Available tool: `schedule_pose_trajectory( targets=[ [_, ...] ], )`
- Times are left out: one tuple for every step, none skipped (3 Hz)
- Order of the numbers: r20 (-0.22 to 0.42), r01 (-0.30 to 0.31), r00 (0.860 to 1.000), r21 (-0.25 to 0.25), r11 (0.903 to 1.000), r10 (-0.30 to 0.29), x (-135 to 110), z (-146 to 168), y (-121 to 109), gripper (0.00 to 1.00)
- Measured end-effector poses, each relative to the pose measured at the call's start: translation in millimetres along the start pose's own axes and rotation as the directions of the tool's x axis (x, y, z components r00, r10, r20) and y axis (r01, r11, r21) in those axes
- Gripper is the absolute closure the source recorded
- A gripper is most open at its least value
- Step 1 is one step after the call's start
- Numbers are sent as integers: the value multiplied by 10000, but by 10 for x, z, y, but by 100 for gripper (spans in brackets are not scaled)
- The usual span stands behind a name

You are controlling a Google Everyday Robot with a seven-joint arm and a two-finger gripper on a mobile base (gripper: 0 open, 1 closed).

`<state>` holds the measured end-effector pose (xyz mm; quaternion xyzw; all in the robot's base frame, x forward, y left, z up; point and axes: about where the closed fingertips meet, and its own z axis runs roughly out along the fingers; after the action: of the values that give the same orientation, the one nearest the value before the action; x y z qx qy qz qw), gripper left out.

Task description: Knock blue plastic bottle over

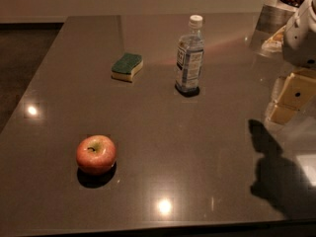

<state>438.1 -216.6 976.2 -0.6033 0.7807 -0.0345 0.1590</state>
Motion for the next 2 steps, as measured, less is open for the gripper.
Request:
schedule_pose_trajectory(
  targets=[
    [1,0,10000,2,10000,0,0,0,0,0],
    [286,-166,9994,-250,9996,173,-53,10,-52,0]
  ],
)
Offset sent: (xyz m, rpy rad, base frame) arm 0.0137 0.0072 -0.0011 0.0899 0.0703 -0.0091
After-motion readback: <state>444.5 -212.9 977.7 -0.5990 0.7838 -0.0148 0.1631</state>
